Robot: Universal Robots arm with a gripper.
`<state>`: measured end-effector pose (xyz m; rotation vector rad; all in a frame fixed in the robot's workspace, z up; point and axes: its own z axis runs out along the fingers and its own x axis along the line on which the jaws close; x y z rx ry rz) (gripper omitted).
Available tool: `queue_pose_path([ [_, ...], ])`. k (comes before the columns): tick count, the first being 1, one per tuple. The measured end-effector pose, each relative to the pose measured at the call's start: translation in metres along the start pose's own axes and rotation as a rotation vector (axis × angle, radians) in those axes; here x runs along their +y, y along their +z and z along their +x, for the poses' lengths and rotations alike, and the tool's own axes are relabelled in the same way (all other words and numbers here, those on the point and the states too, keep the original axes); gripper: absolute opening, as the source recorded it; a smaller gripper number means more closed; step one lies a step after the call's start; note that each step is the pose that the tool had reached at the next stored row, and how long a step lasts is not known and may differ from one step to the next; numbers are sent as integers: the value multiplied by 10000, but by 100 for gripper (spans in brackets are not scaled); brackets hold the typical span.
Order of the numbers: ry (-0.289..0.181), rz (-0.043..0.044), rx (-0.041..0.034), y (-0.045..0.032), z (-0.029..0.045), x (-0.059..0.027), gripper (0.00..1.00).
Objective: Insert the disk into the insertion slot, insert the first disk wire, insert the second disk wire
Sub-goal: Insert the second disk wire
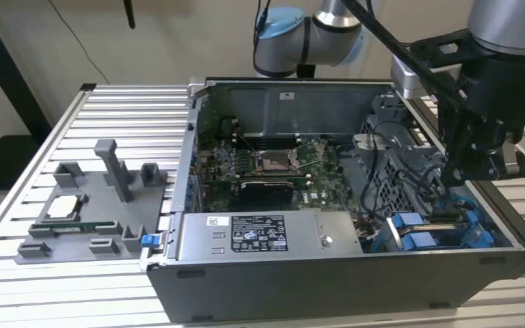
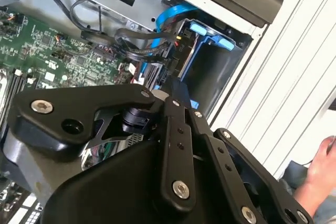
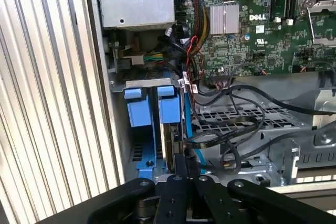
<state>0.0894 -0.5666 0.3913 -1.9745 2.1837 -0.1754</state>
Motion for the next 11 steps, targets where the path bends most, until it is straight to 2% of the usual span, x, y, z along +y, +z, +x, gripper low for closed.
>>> queue_pose_path([
  [6, -2, -1, 1, -3, -1, -2, 0],
  [11, -11, 2, 39, -3, -1, -2, 0],
])
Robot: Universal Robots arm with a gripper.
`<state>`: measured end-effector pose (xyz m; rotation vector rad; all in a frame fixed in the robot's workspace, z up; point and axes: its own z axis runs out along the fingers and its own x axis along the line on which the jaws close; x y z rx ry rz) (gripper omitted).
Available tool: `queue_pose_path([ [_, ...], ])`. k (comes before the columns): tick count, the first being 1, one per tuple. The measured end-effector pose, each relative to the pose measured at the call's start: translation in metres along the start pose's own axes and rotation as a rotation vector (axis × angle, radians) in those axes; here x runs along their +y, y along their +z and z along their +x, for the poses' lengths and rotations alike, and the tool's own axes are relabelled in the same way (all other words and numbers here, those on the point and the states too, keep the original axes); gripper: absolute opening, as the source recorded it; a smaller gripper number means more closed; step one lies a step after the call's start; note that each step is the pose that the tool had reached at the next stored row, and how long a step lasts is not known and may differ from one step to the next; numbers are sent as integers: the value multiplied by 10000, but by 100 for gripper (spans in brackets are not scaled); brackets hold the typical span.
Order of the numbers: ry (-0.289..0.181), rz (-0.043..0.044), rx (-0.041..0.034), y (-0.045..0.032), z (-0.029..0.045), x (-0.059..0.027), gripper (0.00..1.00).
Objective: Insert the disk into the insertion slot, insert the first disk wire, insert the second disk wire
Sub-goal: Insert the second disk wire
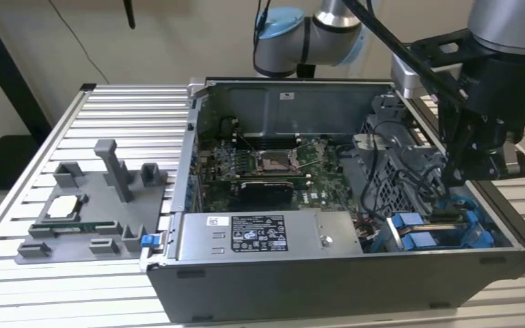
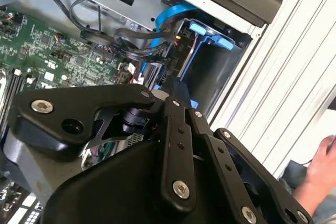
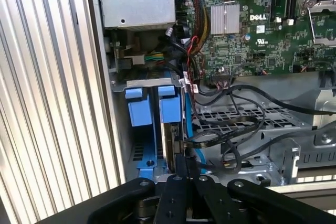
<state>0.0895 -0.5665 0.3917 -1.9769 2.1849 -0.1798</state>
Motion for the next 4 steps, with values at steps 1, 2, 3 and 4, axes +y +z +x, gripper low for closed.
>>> queue_pose_path([
  [1, -1, 1, 7, 0, 0, 0, 0],
  [2, -3, 1, 14, 0, 0, 0, 0],
  [3, -4, 2, 21, 0, 0, 0, 0],
  [4, -5, 3, 29, 0, 0, 1, 0],
])
